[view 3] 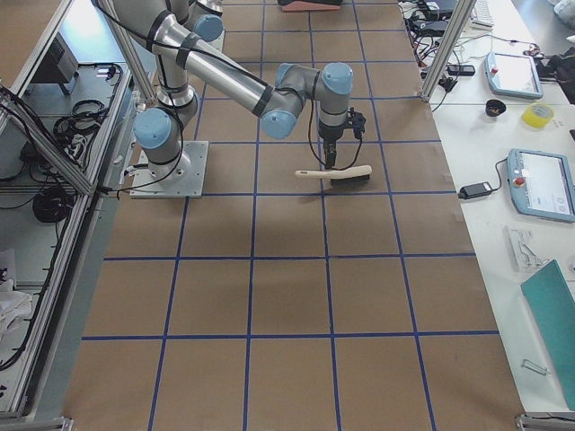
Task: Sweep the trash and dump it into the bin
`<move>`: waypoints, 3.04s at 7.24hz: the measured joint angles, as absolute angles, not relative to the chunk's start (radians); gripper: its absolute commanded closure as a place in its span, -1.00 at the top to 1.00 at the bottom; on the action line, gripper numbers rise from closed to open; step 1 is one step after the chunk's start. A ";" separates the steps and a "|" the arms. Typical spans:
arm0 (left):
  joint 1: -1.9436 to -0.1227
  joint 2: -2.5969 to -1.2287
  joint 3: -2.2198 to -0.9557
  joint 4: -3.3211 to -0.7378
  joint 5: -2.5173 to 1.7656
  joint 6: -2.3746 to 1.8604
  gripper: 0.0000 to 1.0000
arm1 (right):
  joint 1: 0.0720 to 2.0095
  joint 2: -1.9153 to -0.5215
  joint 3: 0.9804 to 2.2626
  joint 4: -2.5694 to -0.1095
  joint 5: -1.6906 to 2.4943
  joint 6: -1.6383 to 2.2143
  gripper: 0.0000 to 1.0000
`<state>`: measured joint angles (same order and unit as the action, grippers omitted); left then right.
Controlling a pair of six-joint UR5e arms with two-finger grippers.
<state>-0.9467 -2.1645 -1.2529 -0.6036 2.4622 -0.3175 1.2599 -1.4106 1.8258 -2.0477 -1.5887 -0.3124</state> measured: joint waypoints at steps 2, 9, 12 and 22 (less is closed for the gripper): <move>-0.951 -2.158 -1.291 -0.590 2.485 -0.269 -1.00 | 1.321 -1.489 1.825 -1.967 -1.589 -0.235 1.00; -0.948 -2.151 -1.271 -0.393 2.331 -0.193 -1.00 | 1.362 -1.571 1.806 -1.898 -1.588 -0.209 1.00; -0.929 -2.078 -1.190 -0.689 2.131 -0.209 -1.00 | 1.410 -1.572 1.698 -1.725 -1.588 -0.143 1.00; -1.061 -2.050 -1.126 -1.226 1.700 -0.892 -1.00 | 1.536 -1.611 1.680 -1.563 -1.567 -0.101 1.00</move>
